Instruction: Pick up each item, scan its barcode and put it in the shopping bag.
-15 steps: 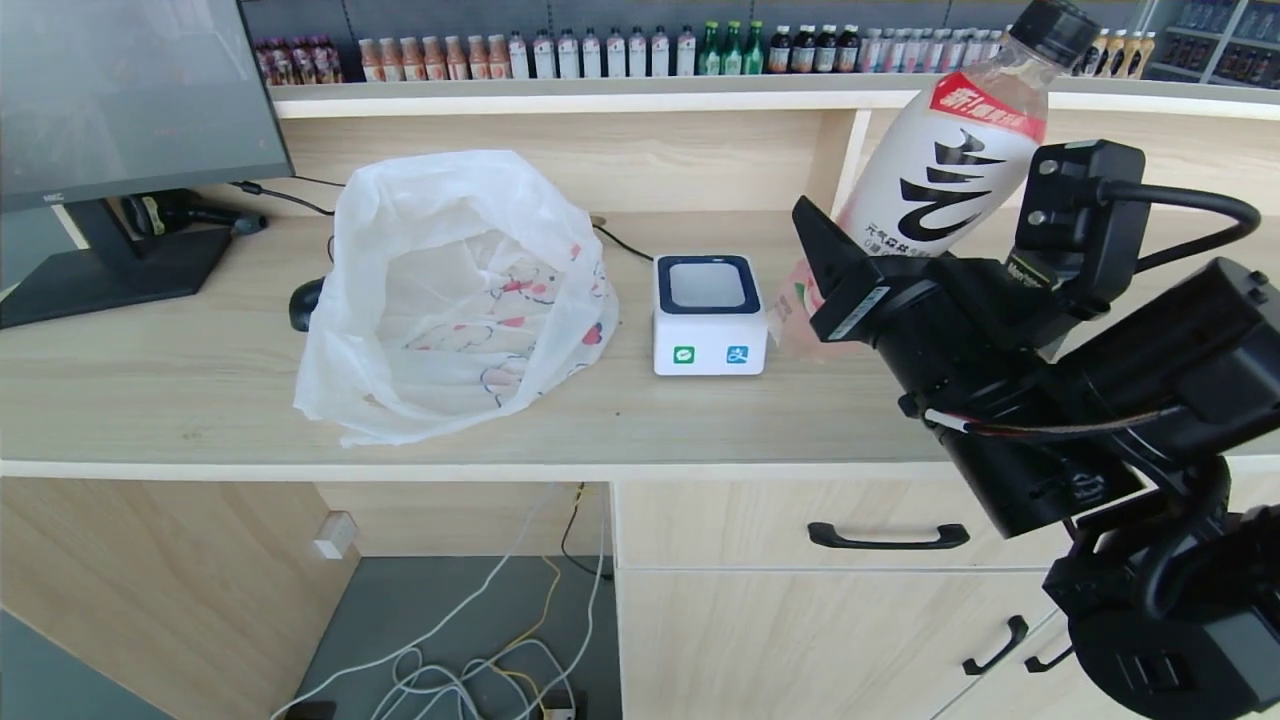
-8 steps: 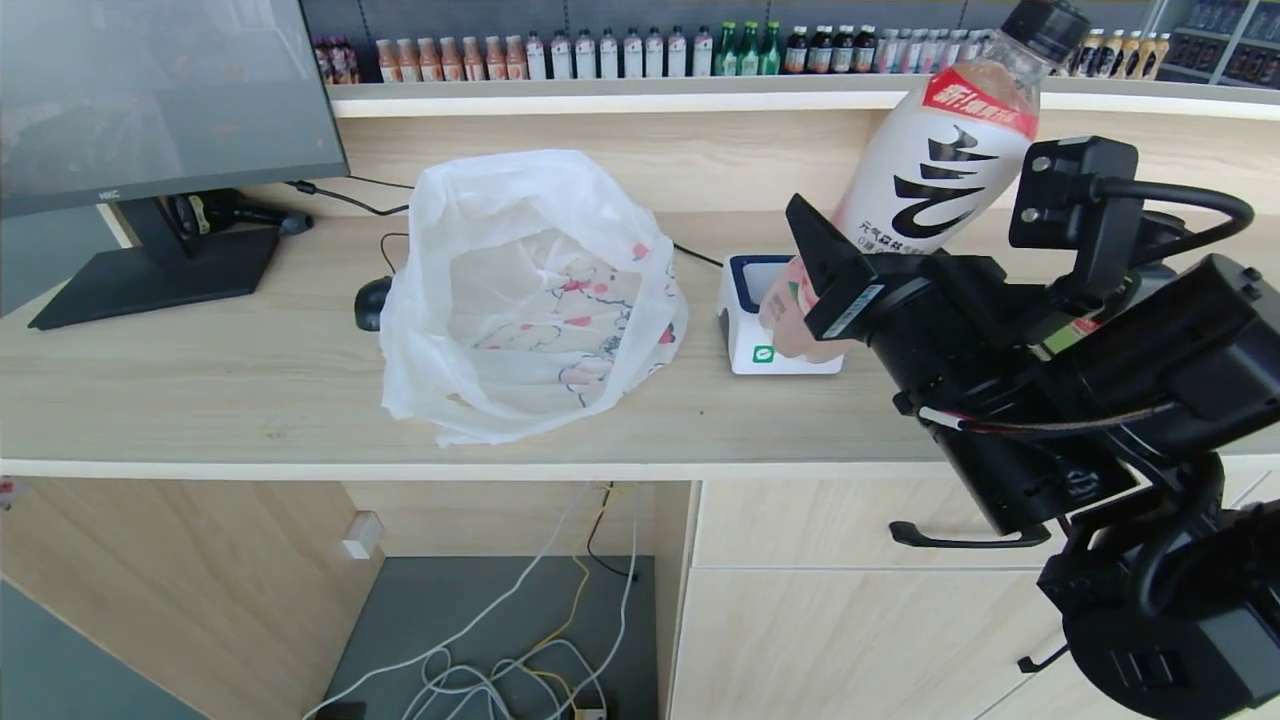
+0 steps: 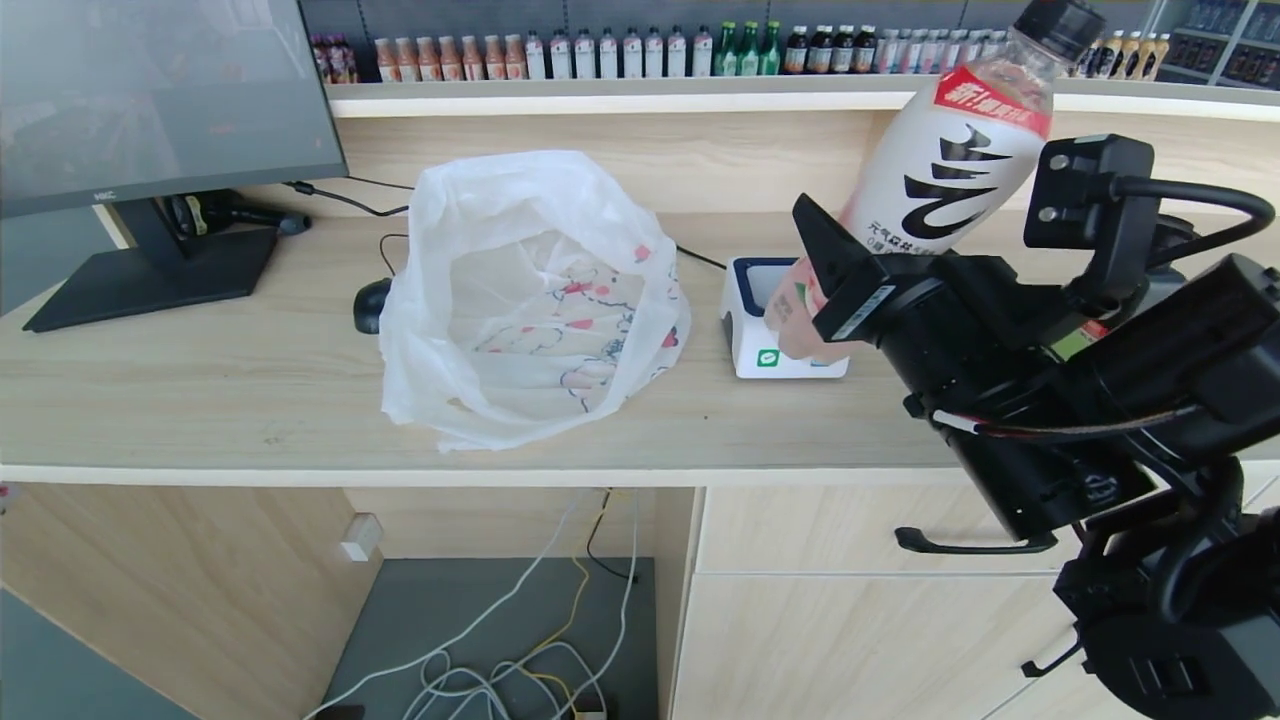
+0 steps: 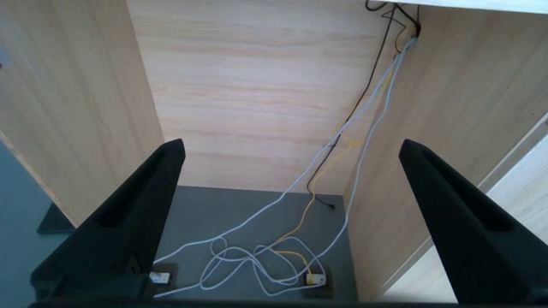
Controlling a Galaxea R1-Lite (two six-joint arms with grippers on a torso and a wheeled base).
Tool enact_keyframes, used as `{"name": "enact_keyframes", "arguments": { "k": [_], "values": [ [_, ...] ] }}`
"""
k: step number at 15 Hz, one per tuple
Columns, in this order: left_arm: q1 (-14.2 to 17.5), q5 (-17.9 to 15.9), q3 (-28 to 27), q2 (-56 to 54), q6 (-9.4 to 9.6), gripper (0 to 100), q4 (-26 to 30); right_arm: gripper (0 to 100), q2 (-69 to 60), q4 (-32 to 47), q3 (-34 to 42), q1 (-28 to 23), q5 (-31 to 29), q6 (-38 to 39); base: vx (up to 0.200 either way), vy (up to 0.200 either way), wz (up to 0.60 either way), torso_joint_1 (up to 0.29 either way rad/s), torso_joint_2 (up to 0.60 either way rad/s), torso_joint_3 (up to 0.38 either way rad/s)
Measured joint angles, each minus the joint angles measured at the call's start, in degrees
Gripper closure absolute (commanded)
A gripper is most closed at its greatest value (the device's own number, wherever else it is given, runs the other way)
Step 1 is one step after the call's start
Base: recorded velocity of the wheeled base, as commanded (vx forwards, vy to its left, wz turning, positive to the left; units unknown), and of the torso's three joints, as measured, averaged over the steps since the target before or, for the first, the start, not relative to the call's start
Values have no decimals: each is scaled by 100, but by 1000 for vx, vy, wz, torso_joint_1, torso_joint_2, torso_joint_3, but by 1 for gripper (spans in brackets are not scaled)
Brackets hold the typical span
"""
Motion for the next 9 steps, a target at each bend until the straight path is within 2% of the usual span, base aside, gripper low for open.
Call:
{"name": "enact_keyframes", "arguments": {
  "k": [4,9],
  "values": [
    [2,-2,0,0,-2,0,0,100,-102,133,65,27,-11,40,0,0,0,0,0,0],
    [2,-2,0,0,0,0,0,100,-118,1783,-1139,35,115,507,0,0,0,0,0,0]
  ]
}}
